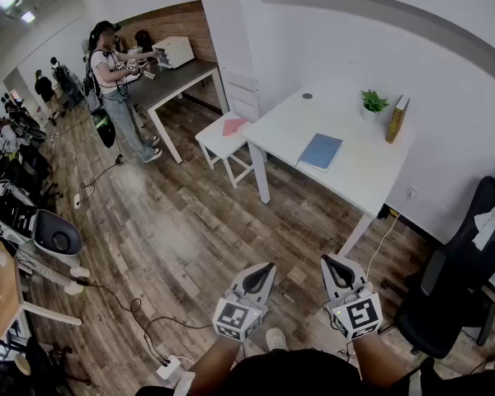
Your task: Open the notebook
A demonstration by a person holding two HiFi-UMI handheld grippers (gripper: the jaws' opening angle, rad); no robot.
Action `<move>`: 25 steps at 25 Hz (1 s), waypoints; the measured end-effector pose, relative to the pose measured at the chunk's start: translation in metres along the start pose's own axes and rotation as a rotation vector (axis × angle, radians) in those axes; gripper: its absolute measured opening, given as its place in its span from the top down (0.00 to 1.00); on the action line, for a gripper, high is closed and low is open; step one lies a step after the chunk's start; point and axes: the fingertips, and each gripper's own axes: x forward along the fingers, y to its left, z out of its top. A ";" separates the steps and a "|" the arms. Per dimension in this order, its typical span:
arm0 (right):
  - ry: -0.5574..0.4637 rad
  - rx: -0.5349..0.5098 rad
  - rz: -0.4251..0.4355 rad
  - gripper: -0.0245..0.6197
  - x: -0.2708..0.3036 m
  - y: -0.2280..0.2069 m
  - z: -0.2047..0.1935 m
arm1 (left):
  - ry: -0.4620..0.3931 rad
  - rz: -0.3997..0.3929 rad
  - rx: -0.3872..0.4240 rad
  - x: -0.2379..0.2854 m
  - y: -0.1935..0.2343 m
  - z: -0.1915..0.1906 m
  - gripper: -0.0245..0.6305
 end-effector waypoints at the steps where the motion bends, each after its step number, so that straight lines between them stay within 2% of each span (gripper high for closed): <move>1: -0.001 0.000 0.003 0.96 0.000 0.000 0.000 | 0.001 0.000 0.000 0.000 -0.001 0.001 0.95; 7: 0.006 -0.001 0.000 0.96 0.008 0.001 0.000 | 0.016 -0.012 0.009 0.000 0.002 -0.001 0.95; 14: -0.012 0.051 0.033 0.96 0.039 0.013 0.000 | 0.023 -0.014 0.005 -0.007 0.034 -0.005 0.95; 17: -0.011 0.058 0.011 0.96 0.049 0.006 0.001 | 0.028 -0.021 0.013 -0.004 0.049 -0.006 0.95; 25: -0.019 0.094 0.042 0.96 0.099 -0.012 0.000 | 0.046 -0.029 0.012 0.035 0.089 -0.009 0.95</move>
